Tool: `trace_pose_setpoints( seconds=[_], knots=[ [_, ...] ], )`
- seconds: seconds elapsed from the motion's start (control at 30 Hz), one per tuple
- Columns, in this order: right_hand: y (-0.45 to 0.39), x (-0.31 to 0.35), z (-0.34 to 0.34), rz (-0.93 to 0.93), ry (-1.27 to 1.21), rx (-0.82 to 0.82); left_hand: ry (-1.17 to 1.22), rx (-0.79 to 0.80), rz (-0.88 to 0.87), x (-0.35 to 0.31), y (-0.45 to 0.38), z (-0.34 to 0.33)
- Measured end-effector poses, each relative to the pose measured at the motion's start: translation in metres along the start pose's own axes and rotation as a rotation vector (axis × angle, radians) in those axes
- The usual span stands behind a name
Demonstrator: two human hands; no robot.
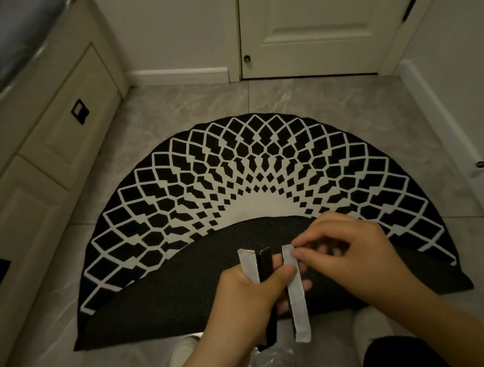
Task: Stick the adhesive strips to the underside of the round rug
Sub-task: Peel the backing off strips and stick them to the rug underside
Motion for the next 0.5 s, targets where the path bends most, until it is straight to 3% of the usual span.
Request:
trace_pose_setpoints(
  seconds=[0.13,0.33,0.5],
  knots=[
    [0.0009,0.0032,0.0001,-0.017,0.017,0.029,0.019,0.002,-0.009,0.0011,0.0003,-0.0016],
    [-0.0032,0.0028,0.0017,-0.385,-0.239,0.112,-0.081,0.008,-0.073,0.0026,0.0023,0.0011],
    [-0.0032,0.0064,0.0026,-0.412,-0.231,0.181,-0.212,-0.015,-0.137,0.0019,0.0027,0.0012]
  ],
)
Point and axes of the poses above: each hand's wrist, its own y-axis away from the middle knuckle, its own z-axis out of the back of the hand, x = y × z, the point moved 2 cm from there along -y, towards the middle knuckle, and after that the axes turned 11 degrees about z, right-handed, at the moved point
